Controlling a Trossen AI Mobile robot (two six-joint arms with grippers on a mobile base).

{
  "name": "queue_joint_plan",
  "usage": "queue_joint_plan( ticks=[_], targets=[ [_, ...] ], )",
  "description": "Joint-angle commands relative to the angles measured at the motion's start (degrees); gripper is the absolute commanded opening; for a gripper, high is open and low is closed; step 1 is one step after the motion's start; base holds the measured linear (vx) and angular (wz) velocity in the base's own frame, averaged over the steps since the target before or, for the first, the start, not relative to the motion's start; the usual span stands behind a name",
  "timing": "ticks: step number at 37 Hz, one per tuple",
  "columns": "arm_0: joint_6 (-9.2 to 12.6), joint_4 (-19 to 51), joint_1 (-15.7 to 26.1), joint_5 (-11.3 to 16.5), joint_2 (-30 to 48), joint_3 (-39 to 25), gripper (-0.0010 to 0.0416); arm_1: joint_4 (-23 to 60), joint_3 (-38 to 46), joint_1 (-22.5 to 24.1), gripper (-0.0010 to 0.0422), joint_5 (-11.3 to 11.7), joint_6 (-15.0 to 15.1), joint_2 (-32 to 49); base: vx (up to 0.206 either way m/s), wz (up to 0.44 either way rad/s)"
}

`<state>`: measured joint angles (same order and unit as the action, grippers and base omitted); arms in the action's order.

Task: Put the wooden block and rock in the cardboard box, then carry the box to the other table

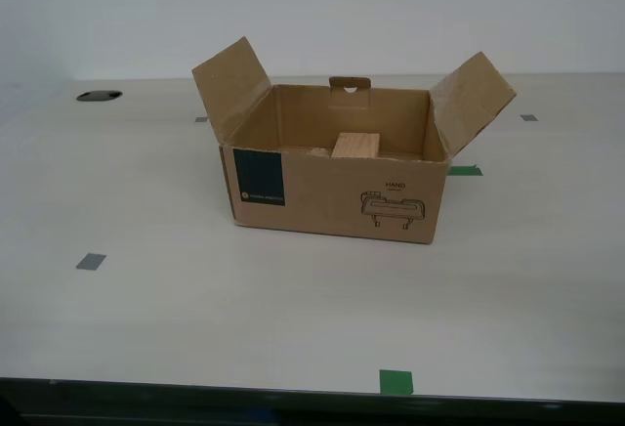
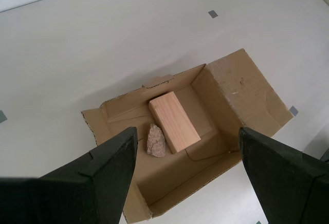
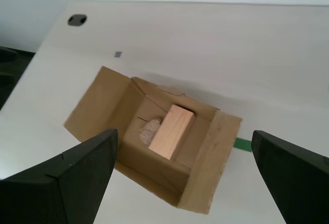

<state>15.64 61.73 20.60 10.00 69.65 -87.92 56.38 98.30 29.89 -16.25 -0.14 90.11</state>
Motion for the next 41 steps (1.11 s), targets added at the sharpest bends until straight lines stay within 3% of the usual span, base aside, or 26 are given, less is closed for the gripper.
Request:
queue_joint_plan(
  ticks=[1,4,15,18,41],
  targets=[
    [0.6,2.1,0.0,-1.2,0.0,1.7,0.0370,-0.1,0.0,-0.1,0.0263,2.8,-0.5,0.0,0.000,0.000],
    [1.0,2.2,0.0,-1.2,0.2,4.0,0.0380,-0.1,-0.1,-0.4,0.0263,4.2,-0.8,0.0,0.000,0.000],
    [1.2,1.5,0.0,-1.1,0.1,11.6,0.0390,-0.2,-0.9,-2.3,0.0263,4.2,-2.8,0.0,0.000,0.000],
    [2.8,1.5,-0.1,-1.1,0.1,13.4,0.0390,-0.4,-2.2,-2.4,0.0263,4.2,-2.7,0.0,0.000,0.000],
    [4.6,0.0,-1.7,-0.6,1.9,19.7,0.0389,-0.5,-7.5,-5.2,0.0263,4.0,1.0,8.6,0.000,0.000]
  ],
)
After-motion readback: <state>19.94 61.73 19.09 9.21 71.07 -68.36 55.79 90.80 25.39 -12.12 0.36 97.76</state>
